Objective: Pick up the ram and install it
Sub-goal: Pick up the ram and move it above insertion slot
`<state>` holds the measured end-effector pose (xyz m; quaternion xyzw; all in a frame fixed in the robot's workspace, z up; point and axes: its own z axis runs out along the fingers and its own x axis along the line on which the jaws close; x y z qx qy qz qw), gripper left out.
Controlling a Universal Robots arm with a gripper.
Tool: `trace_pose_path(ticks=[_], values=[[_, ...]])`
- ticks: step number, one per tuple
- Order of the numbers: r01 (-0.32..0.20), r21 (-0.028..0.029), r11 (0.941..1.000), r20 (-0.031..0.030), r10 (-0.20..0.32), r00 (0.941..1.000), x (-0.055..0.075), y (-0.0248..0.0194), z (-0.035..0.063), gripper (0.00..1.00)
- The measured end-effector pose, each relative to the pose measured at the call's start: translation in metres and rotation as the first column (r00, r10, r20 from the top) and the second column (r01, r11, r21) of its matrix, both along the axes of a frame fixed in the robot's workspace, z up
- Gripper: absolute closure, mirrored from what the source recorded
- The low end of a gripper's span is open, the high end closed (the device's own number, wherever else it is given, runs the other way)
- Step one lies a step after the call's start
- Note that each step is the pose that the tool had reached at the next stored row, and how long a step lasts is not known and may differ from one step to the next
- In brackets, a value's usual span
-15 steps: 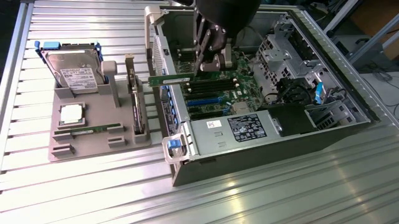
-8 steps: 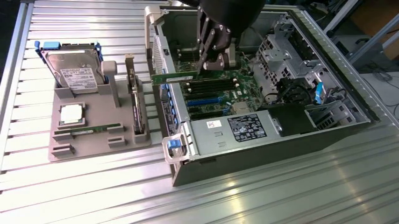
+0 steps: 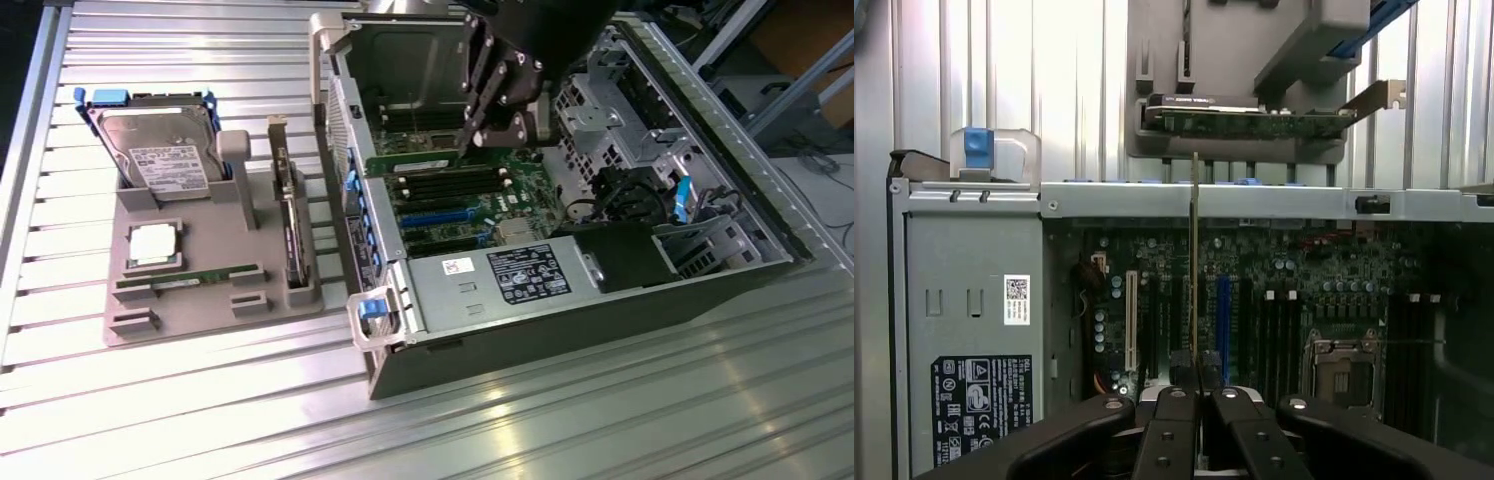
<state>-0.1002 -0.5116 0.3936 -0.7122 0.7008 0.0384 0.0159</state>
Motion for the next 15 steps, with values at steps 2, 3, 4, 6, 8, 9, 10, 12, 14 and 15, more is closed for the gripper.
trace_pose_path(ticks=[2, 3, 4, 6, 8, 9, 10, 12, 14, 15], values=[[0.000, -0.0001, 1.0000, -0.0001, 0.000, 1.0000, 0.002, 0.0000, 0.0001, 0.88], [0.000, 0.0000, 1.0000, 0.0000, 0.000, 1.0000, 0.004, 0.0000, 0.0000, 0.88], [0.000, 0.0000, 1.0000, -0.0001, 0.000, 1.0000, 0.006, 0.0000, 0.0000, 0.88], [0.000, 0.0000, 1.0000, 0.0000, 0.000, 1.0000, 0.010, 0.0000, 0.0000, 0.88], [0.000, 0.0000, 1.0000, 0.0000, 0.000, 1.0000, 0.014, 0.0000, 0.0000, 0.88], [0.000, 0.0000, 1.0000, 0.0000, 0.000, 1.0000, 0.016, 0.0000, 0.0000, 0.88], [0.000, 0.0000, 1.0000, 0.0000, 0.000, 1.0000, 0.019, 0.0000, 0.0000, 0.88], [0.000, 0.0000, 1.0000, 0.0000, 0.000, 1.0000, 0.027, 0.0000, 0.0000, 0.88], [0.000, -0.0001, 1.0000, 0.0000, 0.000, 1.0000, 0.035, 0.0000, 0.0000, 0.88], [0.000, 0.0000, 1.0000, 0.0000, 0.000, 1.0000, 0.038, 0.0000, 0.0000, 0.88]])
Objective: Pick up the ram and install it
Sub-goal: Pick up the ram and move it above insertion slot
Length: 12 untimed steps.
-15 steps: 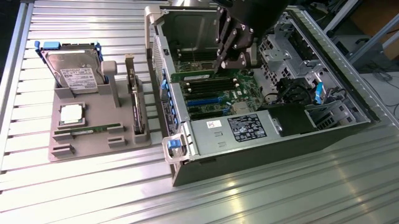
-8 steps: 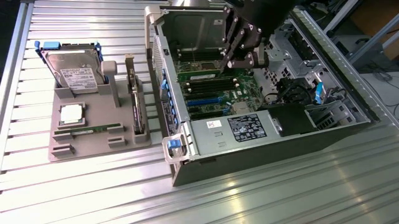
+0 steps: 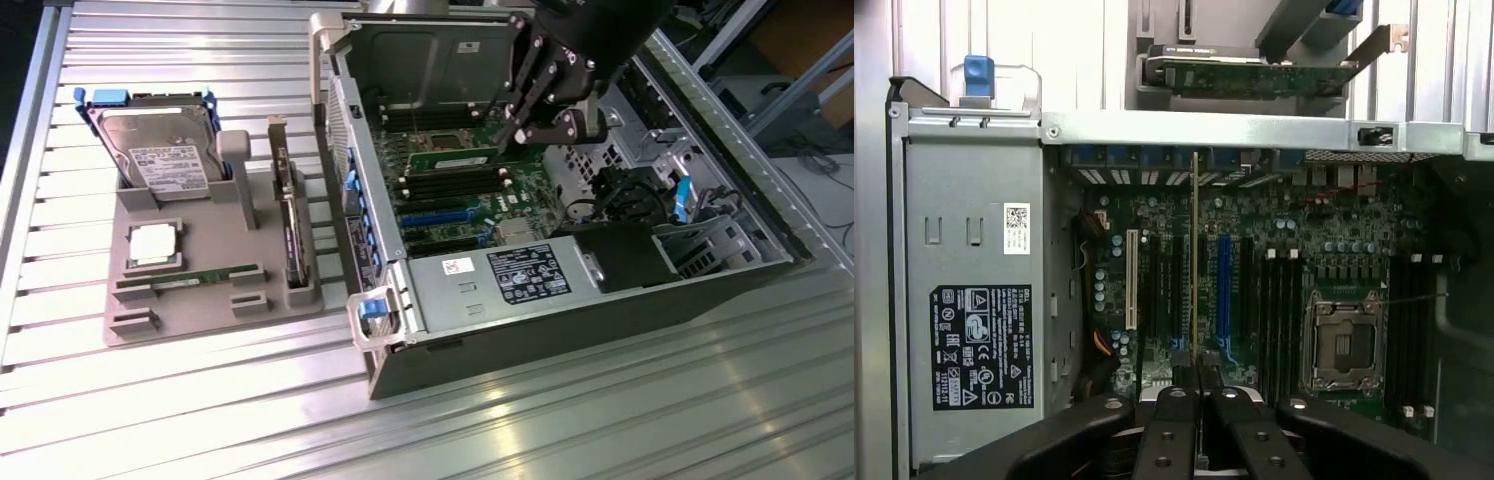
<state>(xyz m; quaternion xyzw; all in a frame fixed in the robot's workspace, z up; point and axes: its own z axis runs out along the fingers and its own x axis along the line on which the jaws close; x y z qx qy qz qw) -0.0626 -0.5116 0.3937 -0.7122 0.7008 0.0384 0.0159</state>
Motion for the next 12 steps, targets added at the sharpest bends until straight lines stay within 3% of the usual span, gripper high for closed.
trace_pose_path(ticks=[8, 12], values=[[0.000, 0.0000, 1.0000, 0.0000, 0.000, 1.0000, 0.014, 0.0000, 0.0000, 0.88], [0.000, 0.0001, 1.0000, 0.0000, 0.000, 1.0000, 0.014, 0.0000, -0.0001, 0.88]])
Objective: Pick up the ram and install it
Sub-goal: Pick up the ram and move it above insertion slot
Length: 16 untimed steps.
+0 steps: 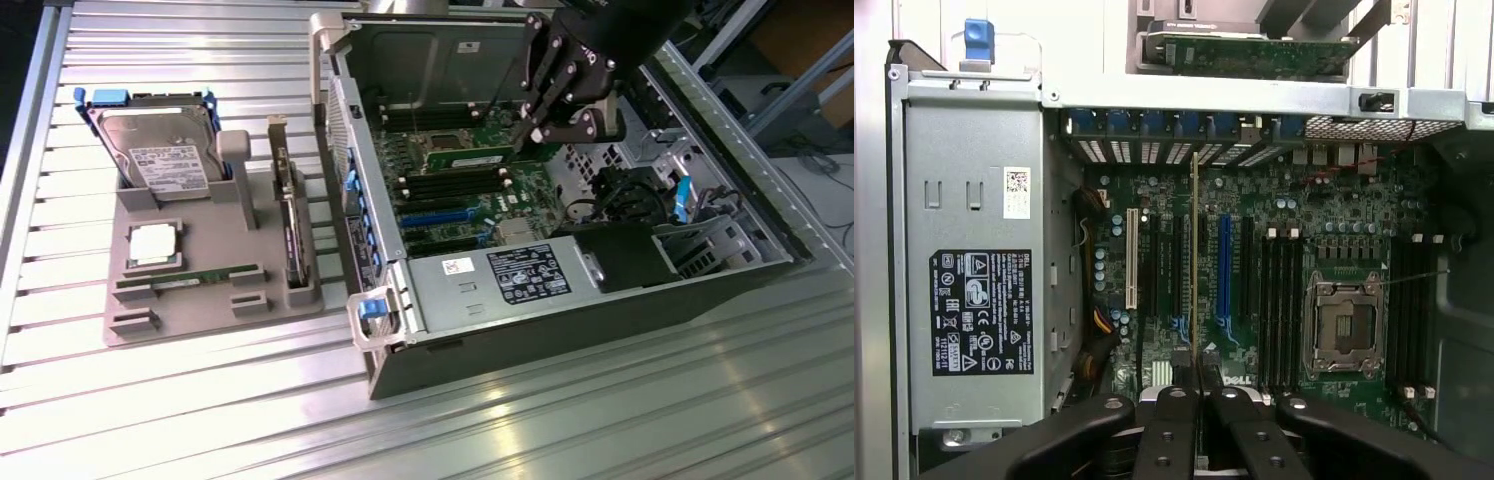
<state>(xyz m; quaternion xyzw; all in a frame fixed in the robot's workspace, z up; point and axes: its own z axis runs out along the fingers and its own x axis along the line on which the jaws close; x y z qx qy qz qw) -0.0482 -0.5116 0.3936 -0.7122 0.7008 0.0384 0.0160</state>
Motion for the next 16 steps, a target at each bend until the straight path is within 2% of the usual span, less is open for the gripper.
trace_pose_path(ticks=[9, 12, 16], values=[[0.000, 0.0003, 1.0000, 0.0001, 0.000, 1.0000, 0.0000, 0.0002, -0.0023, 0.88], [0.000, 0.0028, 1.0000, 0.0000, 0.000, 1.0000, 0.0001, 0.0053, -0.0044, 0.88], [0.000, 0.0037, 1.0000, 0.0000, 0.000, 1.0000, 0.0001, 0.0087, -0.0048, 0.88]])
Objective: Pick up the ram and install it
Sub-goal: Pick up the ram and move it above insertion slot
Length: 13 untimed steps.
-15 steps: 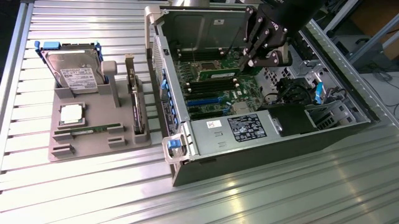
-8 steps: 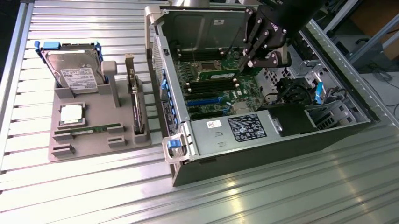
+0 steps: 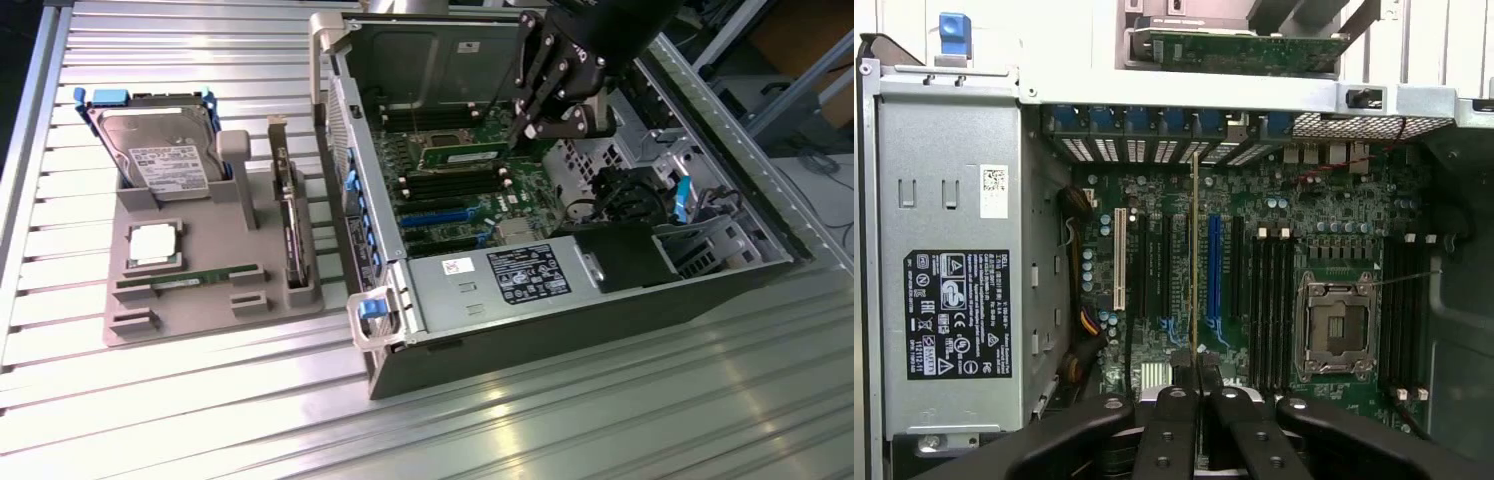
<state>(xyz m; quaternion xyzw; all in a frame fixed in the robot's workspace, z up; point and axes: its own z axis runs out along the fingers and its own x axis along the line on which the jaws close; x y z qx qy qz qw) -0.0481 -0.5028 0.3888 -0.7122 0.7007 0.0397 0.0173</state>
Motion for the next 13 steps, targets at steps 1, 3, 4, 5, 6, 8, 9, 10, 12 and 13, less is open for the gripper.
trace_pose_path(ticks=[1, 3, 4, 5, 6, 8, 9, 10, 12, 13], values=[[0.000, 0.0000, 1.0000, 0.0000, 0.000, 1.0000, 0.000, 0.0007, -0.0001, 0.88], [0.000, 0.0000, 1.0000, 0.0000, 0.000, 1.0000, 0.000, 0.0037, -0.0002, 0.88], [0.000, 0.0002, 1.0000, 0.0001, 0.000, 1.0000, 0.000, 0.0058, -0.0004, 0.88], [0.000, 0.0001, 1.0000, 0.0000, 0.000, 1.0000, 0.000, 0.0070, -0.0004, 0.88], [0.000, 0.0003, 1.0000, 0.0000, 0.000, 1.0000, 0.000, 0.0087, -0.0005, 0.88], [0.000, 0.0009, 1.0000, 0.0000, 0.000, 1.0000, 0.000, 0.0160, -0.0009, 0.88], [0.000, 0.0013, 1.0000, 0.0001, 0.000, 1.0000, 0.000, 0.0192, -0.0012, 0.88], [0.000, 0.0015, 1.0000, 0.0000, 0.000, 1.0000, 0.000, 0.0219, -0.0013, 0.88], [0.000, 0.0019, 1.0000, 0.0000, 0.000, 1.0000, 0.000, 0.0284, -0.0016, 0.88], [0.000, 0.0024, 1.0000, 0.0000, 0.000, 1.0000, 0.000, 0.0344, -0.0019, 0.88]])
